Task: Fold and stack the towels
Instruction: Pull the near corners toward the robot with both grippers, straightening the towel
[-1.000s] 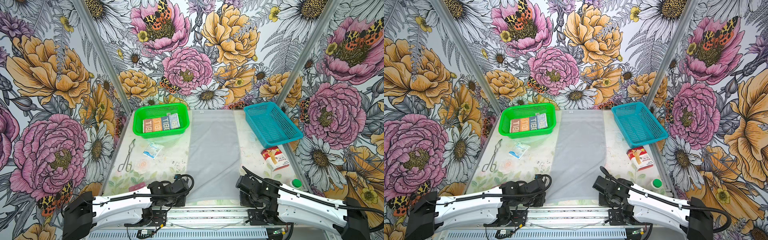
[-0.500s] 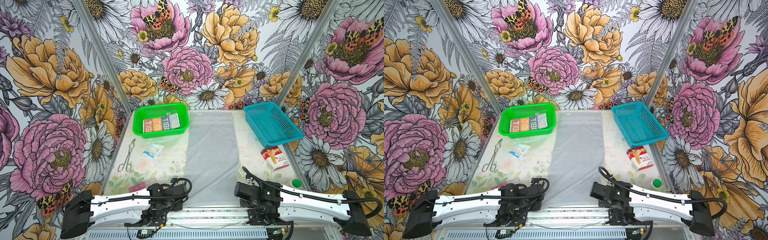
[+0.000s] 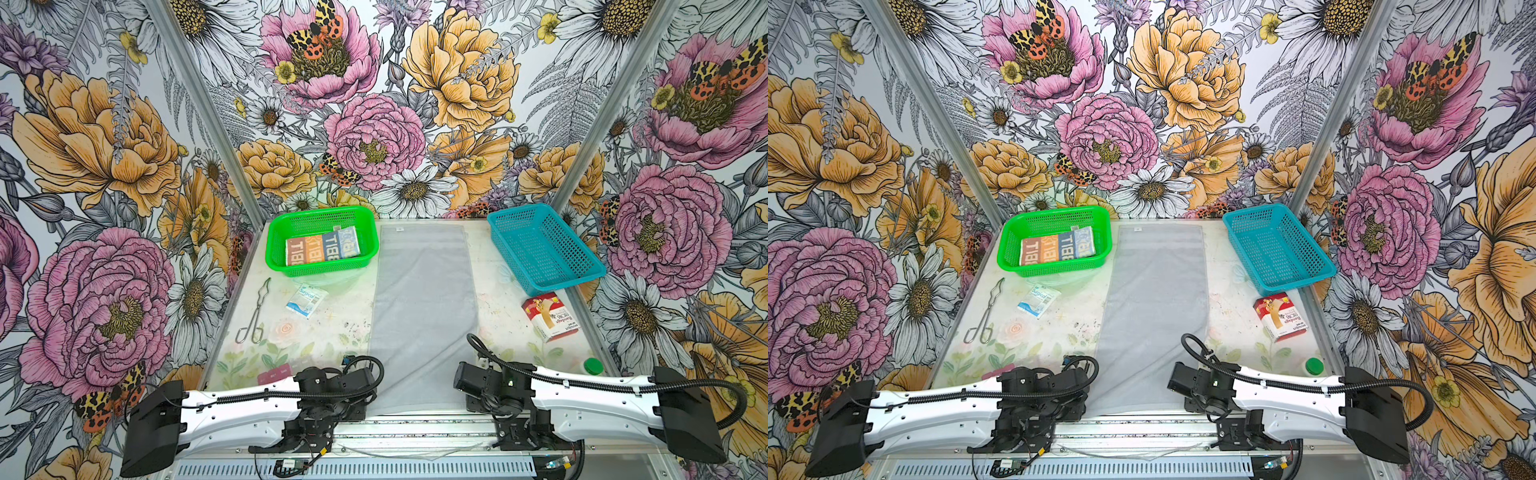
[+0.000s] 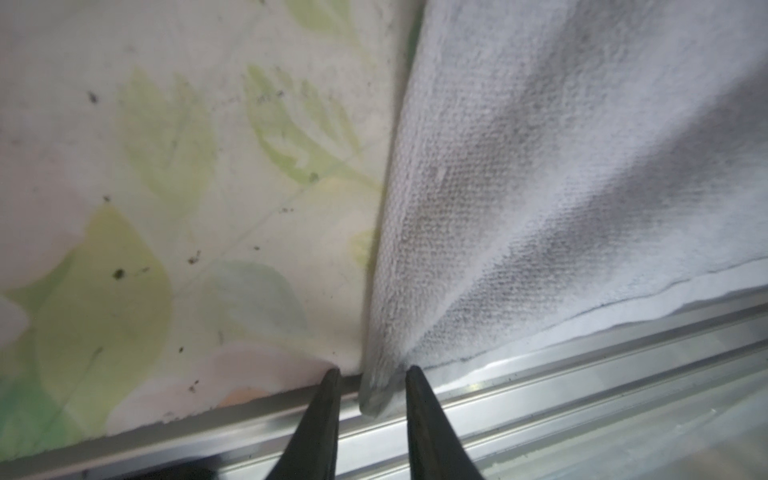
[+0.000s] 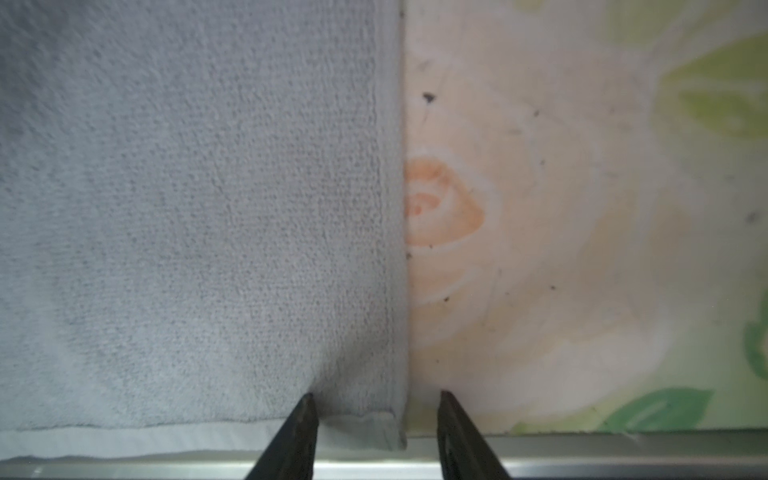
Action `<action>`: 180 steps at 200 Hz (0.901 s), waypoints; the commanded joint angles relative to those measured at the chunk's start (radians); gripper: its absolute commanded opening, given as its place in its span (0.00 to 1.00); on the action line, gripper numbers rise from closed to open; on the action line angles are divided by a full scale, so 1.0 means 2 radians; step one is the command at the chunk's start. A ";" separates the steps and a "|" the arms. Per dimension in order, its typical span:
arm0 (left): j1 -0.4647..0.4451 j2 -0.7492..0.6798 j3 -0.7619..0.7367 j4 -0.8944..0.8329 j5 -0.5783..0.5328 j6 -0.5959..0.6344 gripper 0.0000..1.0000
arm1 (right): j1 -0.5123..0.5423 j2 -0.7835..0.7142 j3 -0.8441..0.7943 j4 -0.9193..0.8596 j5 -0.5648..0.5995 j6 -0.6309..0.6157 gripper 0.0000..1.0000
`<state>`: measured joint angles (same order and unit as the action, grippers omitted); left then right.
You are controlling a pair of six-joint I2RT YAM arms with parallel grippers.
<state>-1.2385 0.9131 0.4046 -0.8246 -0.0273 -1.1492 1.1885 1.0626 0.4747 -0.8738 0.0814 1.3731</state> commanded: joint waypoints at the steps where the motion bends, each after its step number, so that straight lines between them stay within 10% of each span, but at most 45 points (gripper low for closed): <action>1: 0.006 -0.005 -0.003 0.007 -0.015 0.008 0.29 | -0.005 0.017 -0.014 0.029 -0.023 -0.003 0.26; 16: 0.006 -0.005 -0.002 0.007 -0.014 0.008 0.29 | -0.005 0.019 -0.012 0.029 -0.034 -0.004 0.00; 149: -0.029 0.049 -0.010 0.075 0.024 0.008 0.34 | 0.042 -0.036 0.007 -0.075 -0.050 0.042 0.00; 180: -0.031 0.075 -0.007 0.083 0.024 0.007 0.17 | 0.042 -0.027 0.019 -0.100 -0.043 0.034 0.00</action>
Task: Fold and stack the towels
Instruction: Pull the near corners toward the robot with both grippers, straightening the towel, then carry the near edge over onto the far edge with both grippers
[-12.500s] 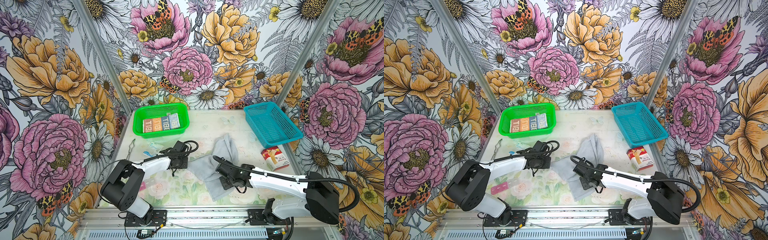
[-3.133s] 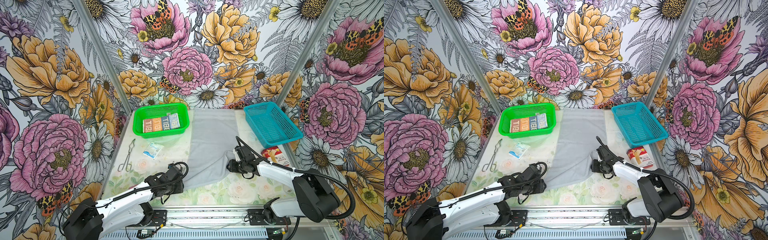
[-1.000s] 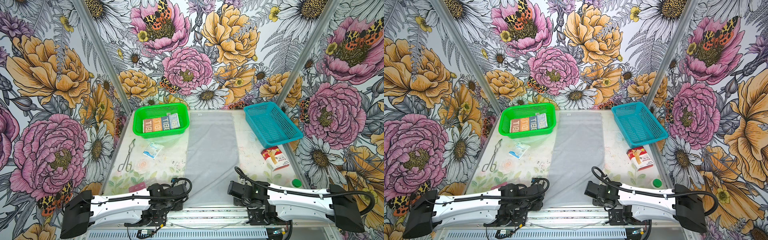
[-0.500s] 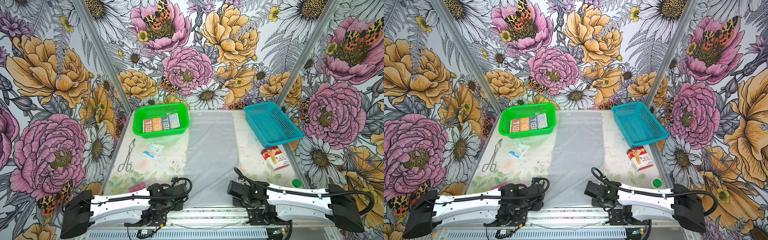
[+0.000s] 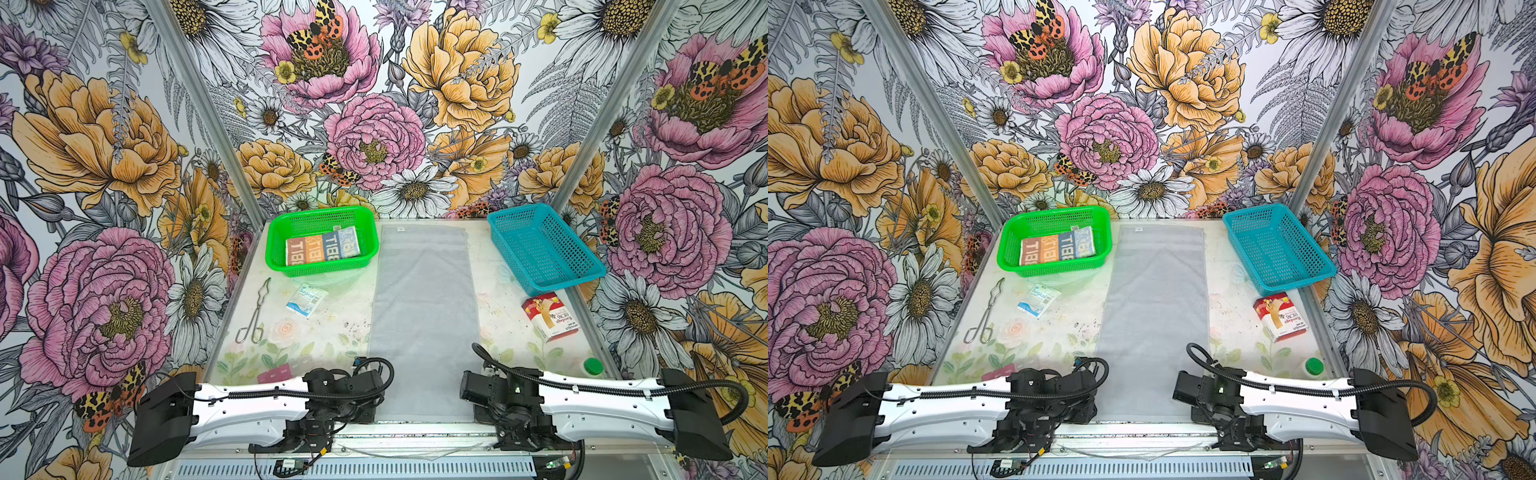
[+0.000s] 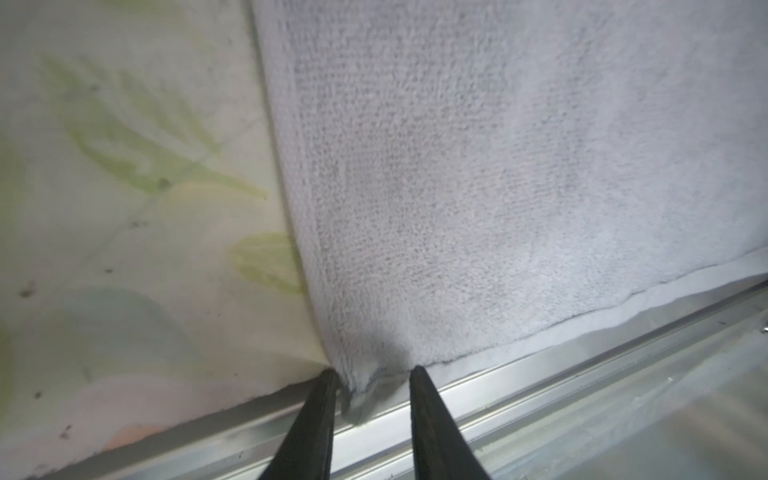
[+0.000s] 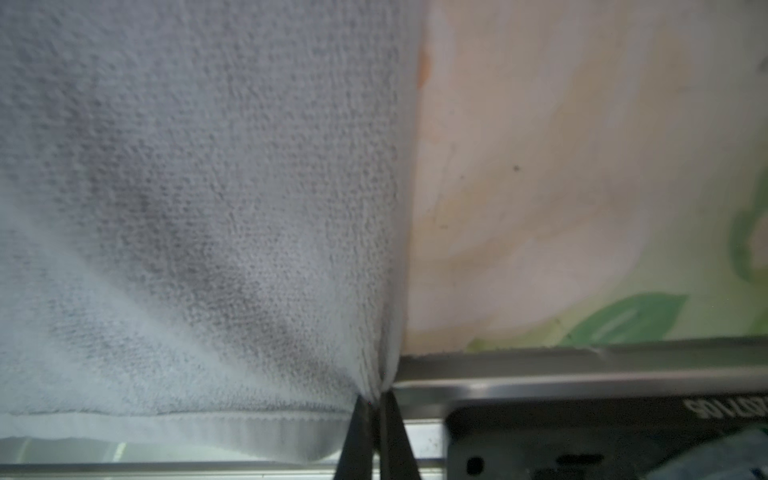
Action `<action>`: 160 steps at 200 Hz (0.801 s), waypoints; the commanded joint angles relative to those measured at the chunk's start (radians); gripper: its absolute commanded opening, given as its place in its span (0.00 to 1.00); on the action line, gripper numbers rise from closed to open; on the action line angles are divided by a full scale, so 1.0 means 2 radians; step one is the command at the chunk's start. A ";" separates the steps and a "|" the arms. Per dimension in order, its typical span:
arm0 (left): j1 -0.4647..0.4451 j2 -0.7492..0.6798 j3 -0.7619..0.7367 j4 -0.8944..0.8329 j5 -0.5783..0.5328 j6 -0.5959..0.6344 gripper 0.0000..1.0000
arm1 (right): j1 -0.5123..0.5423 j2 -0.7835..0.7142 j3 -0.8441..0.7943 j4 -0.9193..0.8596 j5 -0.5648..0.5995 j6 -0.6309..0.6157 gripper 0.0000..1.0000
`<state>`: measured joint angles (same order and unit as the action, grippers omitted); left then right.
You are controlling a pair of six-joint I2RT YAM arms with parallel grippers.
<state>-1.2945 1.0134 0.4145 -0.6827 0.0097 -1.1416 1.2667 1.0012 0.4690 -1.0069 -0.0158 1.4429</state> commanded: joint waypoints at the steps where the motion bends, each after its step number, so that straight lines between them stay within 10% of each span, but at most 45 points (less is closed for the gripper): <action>1: -0.003 0.026 -0.012 0.012 0.005 0.003 0.15 | 0.003 0.004 0.022 -0.033 0.006 0.000 0.00; 16: -0.004 0.030 -0.010 0.013 0.007 0.003 0.00 | 0.003 0.002 0.028 -0.033 0.012 0.001 0.00; 112: -0.032 -0.133 0.061 -0.129 -0.021 -0.006 0.00 | 0.042 -0.070 0.115 -0.165 0.055 0.031 0.00; 160: 0.084 -0.098 0.178 -0.154 -0.022 0.126 0.00 | -0.010 -0.070 0.221 -0.214 0.125 -0.038 0.00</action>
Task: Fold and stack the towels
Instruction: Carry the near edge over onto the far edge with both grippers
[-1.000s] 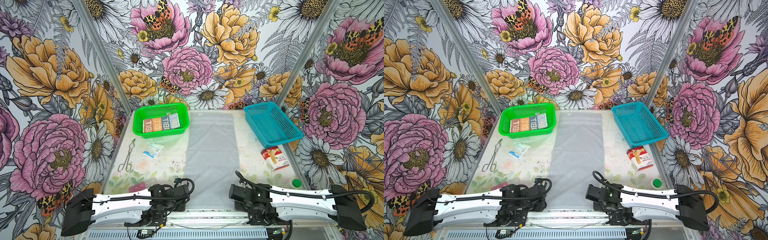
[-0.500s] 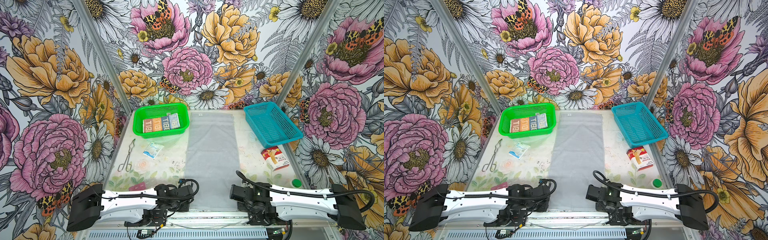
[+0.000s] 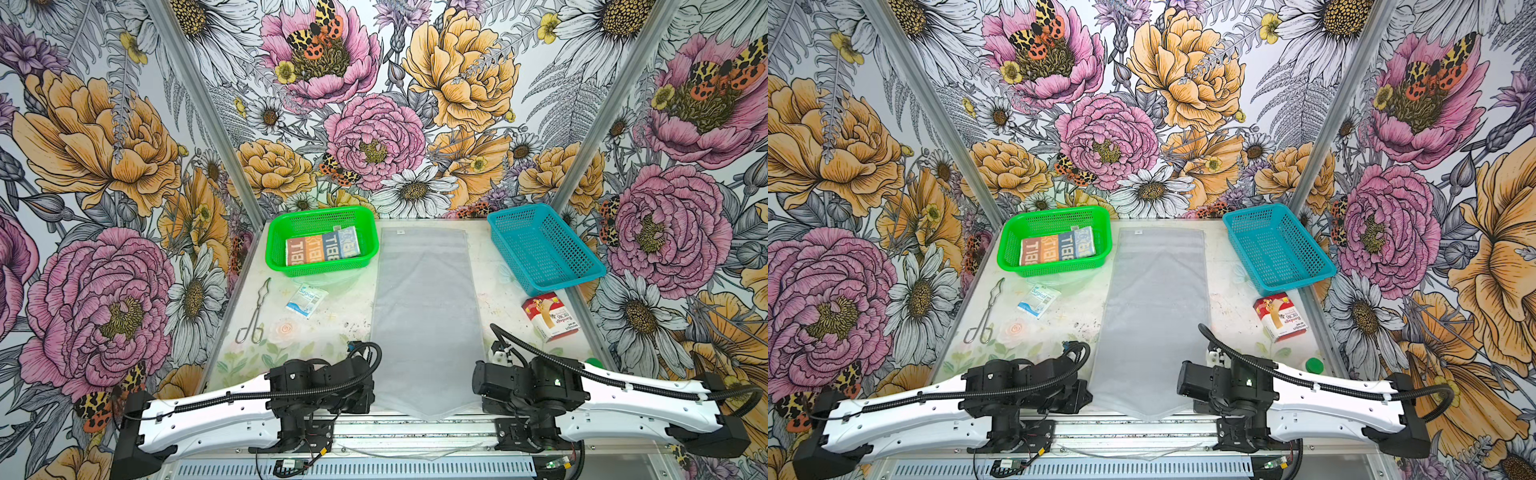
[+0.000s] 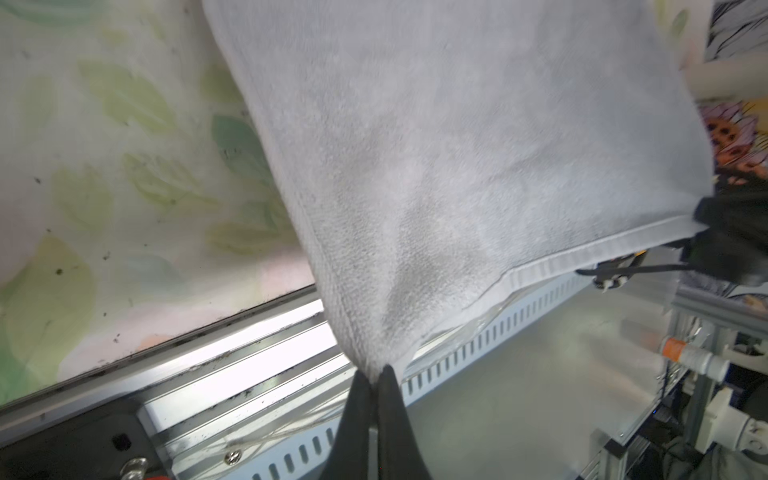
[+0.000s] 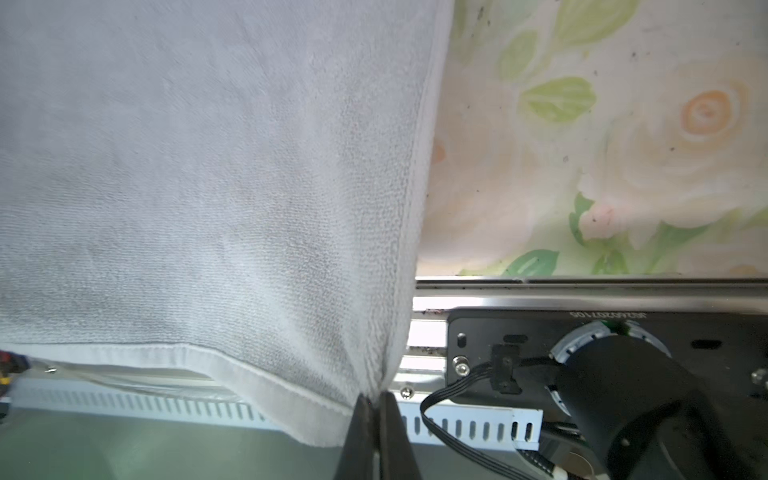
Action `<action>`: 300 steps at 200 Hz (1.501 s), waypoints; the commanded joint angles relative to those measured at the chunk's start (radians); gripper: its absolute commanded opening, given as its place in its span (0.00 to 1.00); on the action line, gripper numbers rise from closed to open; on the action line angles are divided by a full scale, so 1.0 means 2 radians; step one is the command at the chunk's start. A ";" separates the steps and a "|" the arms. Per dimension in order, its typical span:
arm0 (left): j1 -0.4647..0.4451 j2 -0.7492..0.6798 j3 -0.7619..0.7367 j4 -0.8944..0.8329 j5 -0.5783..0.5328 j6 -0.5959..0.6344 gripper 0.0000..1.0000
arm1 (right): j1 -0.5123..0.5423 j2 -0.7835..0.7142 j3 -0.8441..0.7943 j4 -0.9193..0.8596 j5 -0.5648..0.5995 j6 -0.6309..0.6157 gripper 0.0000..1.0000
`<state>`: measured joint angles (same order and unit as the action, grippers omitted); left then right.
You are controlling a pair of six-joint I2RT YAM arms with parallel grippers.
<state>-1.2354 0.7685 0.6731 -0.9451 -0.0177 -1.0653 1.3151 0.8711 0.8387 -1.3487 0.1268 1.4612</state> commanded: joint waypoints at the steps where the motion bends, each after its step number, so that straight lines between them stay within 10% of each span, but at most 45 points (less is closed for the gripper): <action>1: 0.058 0.027 0.051 -0.023 -0.008 0.093 0.00 | -0.038 -0.004 0.037 -0.043 0.055 -0.050 0.00; 70: 0.255 0.205 0.164 0.082 0.043 0.294 0.00 | -0.345 0.097 0.097 0.120 0.037 -0.358 0.00; 122: 0.342 0.375 0.311 0.118 0.042 0.374 0.00 | -0.469 0.265 0.202 0.226 -0.031 -0.481 0.00; 300: 0.429 0.928 1.049 -0.074 0.008 0.446 0.00 | -0.601 0.712 0.644 0.243 -0.160 -0.575 0.00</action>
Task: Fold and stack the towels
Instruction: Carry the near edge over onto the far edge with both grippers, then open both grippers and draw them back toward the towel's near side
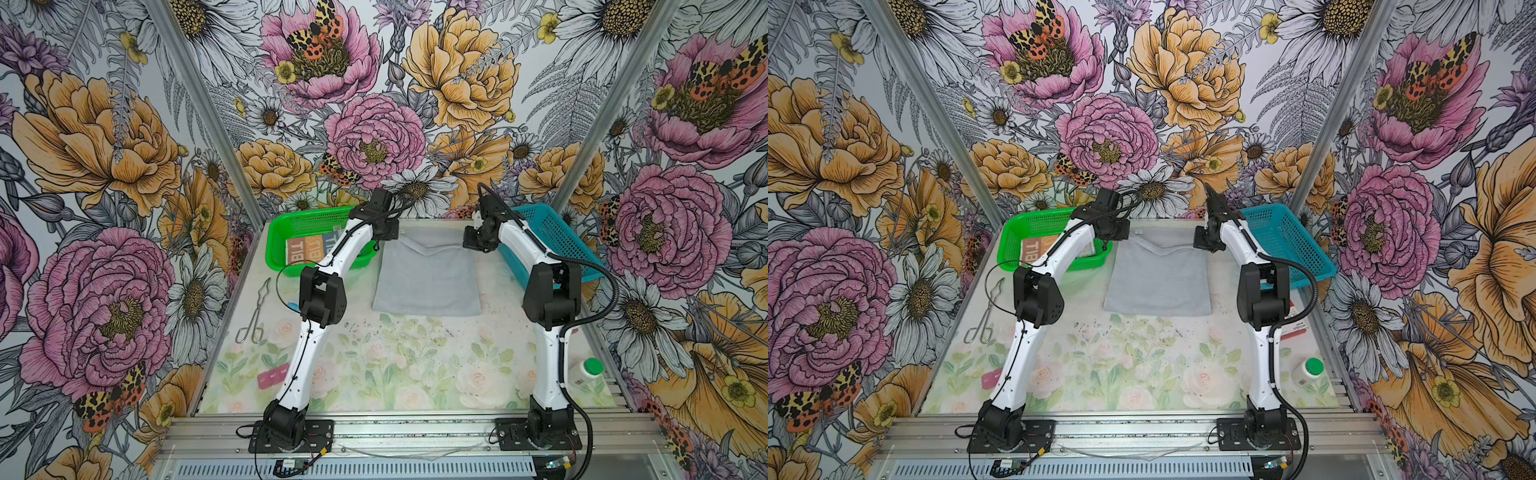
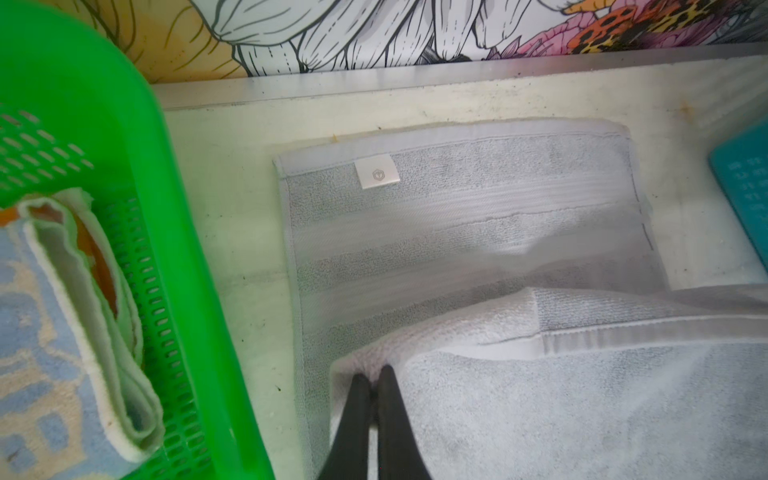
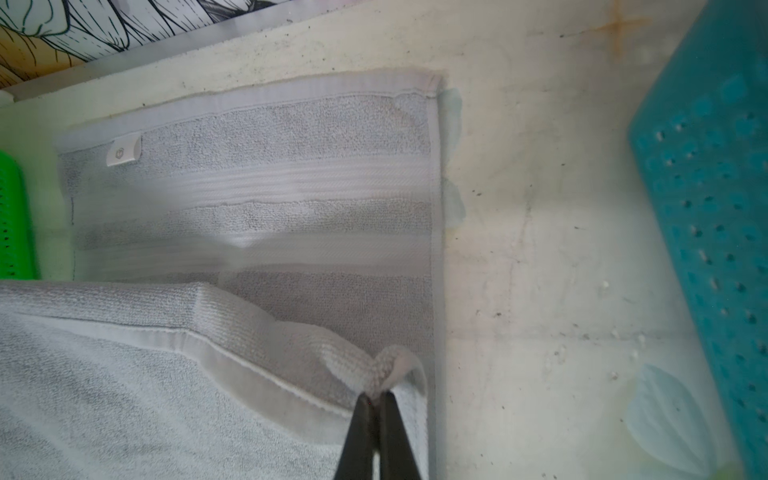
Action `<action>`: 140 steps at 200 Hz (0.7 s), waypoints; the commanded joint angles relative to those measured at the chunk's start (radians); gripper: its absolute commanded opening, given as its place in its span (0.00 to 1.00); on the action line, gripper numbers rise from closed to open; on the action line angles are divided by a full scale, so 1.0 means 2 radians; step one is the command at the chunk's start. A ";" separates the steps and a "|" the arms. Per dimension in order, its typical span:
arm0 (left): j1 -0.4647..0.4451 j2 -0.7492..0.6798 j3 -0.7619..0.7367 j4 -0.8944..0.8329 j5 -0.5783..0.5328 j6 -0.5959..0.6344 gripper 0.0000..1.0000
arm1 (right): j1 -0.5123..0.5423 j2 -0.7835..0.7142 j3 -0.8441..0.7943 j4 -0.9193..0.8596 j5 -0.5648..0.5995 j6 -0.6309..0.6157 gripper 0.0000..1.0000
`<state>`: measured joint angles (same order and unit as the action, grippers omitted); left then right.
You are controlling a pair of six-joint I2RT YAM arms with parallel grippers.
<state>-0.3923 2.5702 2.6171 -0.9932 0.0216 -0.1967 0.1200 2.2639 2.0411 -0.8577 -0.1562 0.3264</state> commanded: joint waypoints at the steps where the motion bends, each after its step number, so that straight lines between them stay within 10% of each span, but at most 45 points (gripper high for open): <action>1: 0.007 0.028 0.081 -0.051 -0.012 0.012 0.00 | -0.004 0.017 0.045 -0.003 -0.019 -0.008 0.00; 75: 0.035 0.142 0.239 -0.041 0.016 0.004 0.00 | -0.026 0.113 0.186 -0.017 -0.023 0.008 0.00; 85: 0.036 0.149 0.239 -0.017 0.024 0.012 0.20 | -0.032 0.137 0.209 -0.017 -0.042 0.020 0.00; 127: 0.033 0.156 0.239 0.069 0.059 0.027 0.46 | -0.045 0.173 0.242 -0.014 -0.041 0.025 0.00; 140: 0.031 0.148 0.240 0.077 0.051 0.032 0.53 | -0.045 0.175 0.251 -0.015 -0.042 0.017 0.17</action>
<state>-0.3222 2.8933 3.0779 -0.9451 0.1024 -0.1623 0.0334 2.6152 2.4737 -0.8867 -0.2344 0.3656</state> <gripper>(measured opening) 0.479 0.055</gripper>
